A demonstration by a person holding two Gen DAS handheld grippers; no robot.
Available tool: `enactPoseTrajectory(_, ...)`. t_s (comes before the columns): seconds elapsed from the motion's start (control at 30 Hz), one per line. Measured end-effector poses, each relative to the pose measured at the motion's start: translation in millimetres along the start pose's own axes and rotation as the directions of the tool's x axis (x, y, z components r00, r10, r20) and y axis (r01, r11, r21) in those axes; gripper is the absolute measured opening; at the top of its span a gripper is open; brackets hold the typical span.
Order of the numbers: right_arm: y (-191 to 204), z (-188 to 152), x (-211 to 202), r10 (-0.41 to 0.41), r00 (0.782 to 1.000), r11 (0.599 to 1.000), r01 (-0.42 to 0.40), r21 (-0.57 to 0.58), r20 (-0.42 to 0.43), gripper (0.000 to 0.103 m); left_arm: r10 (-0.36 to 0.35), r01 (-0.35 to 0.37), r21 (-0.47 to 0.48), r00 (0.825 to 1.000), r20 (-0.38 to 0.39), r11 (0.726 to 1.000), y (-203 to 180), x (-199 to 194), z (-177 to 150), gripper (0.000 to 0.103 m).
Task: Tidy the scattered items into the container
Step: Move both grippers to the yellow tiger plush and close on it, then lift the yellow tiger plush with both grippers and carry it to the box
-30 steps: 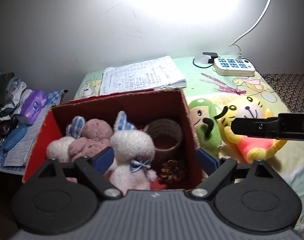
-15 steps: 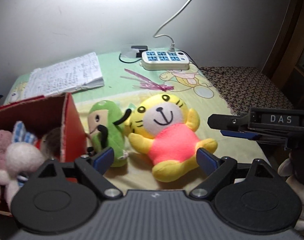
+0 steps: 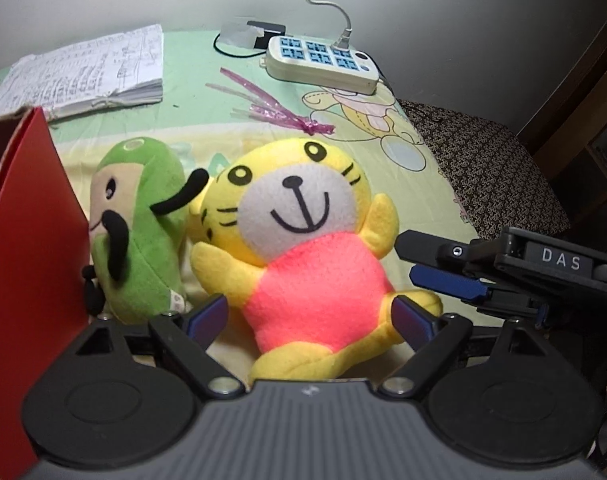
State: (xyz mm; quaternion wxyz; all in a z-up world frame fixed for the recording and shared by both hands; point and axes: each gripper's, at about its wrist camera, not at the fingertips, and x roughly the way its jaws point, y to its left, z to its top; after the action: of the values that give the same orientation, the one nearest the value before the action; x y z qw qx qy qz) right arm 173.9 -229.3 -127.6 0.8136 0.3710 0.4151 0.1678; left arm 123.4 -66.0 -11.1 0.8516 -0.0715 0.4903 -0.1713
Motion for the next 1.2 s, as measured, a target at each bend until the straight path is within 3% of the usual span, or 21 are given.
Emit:
enactPoseTrajectory(0.13,-4,4,20,0.022,0.999,1.000,-0.022,-0.004,-0.037,0.055,0.017,-0.017,-0.010,0.999,-0.032,1.000,6,13,4,0.090)
enactPoseTrajectory(0.43,-6,8,49,0.085,0.994,0.996,-0.086,-0.001,-0.063,0.060,-0.032,0.026,-0.073,0.997,-0.071,0.997,21,31,10,0.093)
enactPoseTrajectory(0.63,-12,5,58,0.150,0.984,0.988,-0.145,0.060,-0.097,0.057,-0.052,0.046,-0.092,0.996,-0.073,0.995,24,36,12,0.093)
enactPoseTrajectory(0.83,-7,2,39,0.148,0.982,0.989,-0.145,0.033,-0.117,0.050,-0.078,0.070,-0.089,0.994,-0.081,0.994,18,35,7,0.093)
enactPoseTrajectory(1.2,-5,-24,-25,0.097,0.993,0.994,-0.094,0.049,-0.064,0.049,-0.164,0.162,-0.035,0.982,-0.091,0.986,-14,14,-17,0.093)
